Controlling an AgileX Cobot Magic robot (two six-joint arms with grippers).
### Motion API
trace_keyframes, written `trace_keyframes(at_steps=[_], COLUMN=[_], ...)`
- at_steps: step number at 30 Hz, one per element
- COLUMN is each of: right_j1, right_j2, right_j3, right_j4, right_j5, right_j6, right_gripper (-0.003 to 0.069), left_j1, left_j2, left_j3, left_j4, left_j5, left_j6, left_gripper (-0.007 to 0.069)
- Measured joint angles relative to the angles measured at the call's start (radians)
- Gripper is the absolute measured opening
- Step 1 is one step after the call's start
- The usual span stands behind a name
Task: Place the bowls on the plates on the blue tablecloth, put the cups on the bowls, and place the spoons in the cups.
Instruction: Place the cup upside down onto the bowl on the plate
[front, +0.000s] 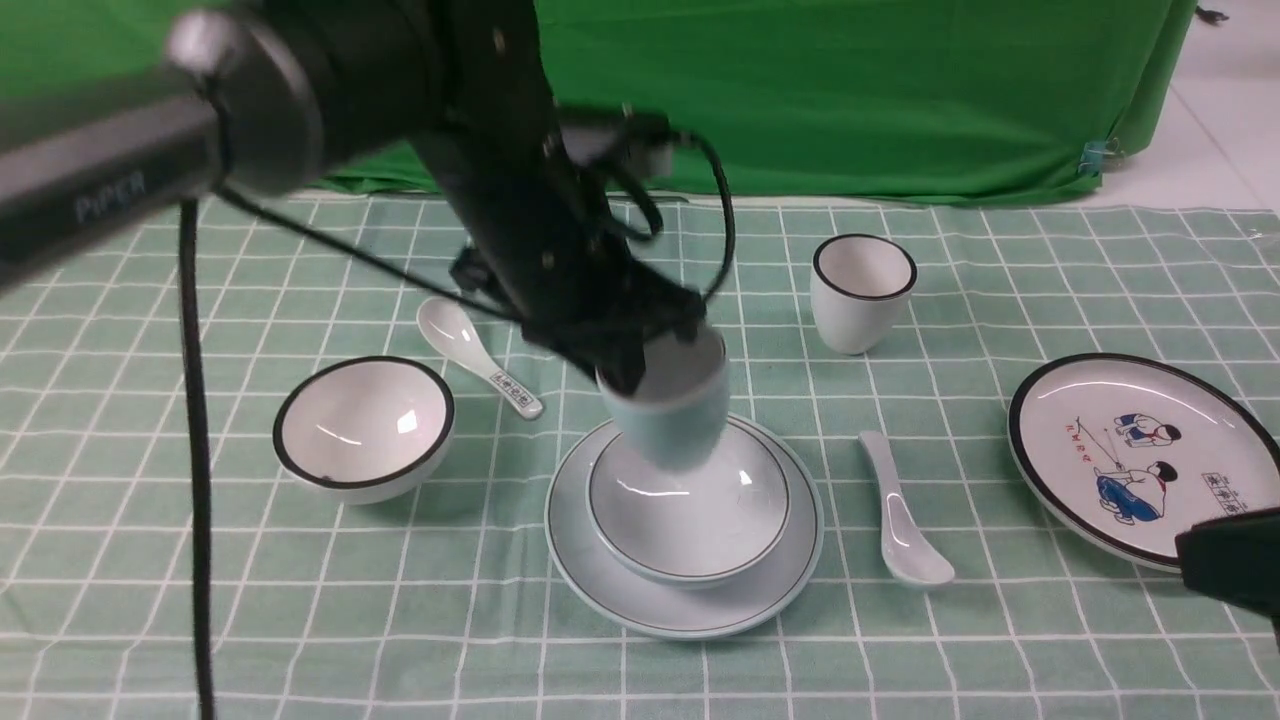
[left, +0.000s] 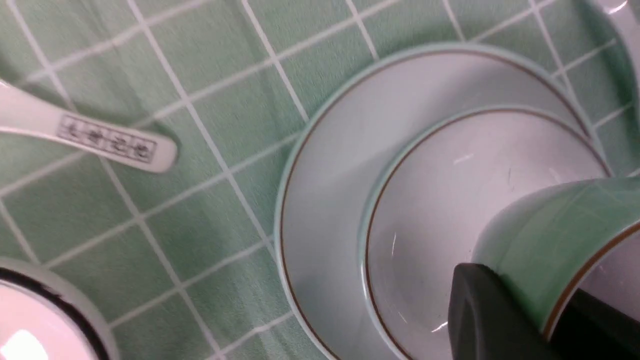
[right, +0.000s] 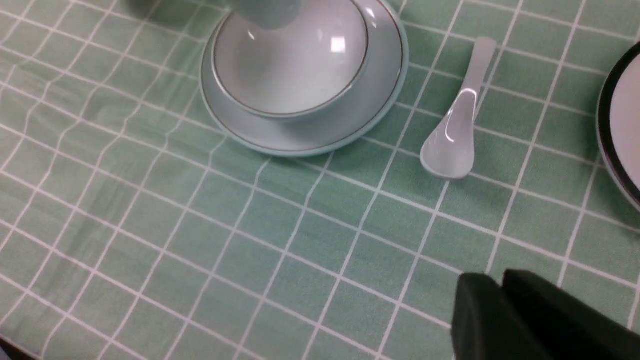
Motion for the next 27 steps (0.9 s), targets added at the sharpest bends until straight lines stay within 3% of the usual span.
trace_keyframes(at_steps=[9,27], right_j1=[0.0,0.0], right_j2=[0.0,0.0], right_j3=[0.024,0.025], right_j4=[0.0,0.0], right_j5=[-0.022,-0.06], right_j6=[0.0,0.001], right_gripper=[0.009,0.009], left_j1=[-0.026,-0.026], left_j2=[0.027,0.058], left_j3=[0.092,0.093], left_j4=[-0.007,-0.003], left_j5=[-0.203,-0.143], left_j6=[-0.004,-0.021], left_gripper=[0.0037,0.006])
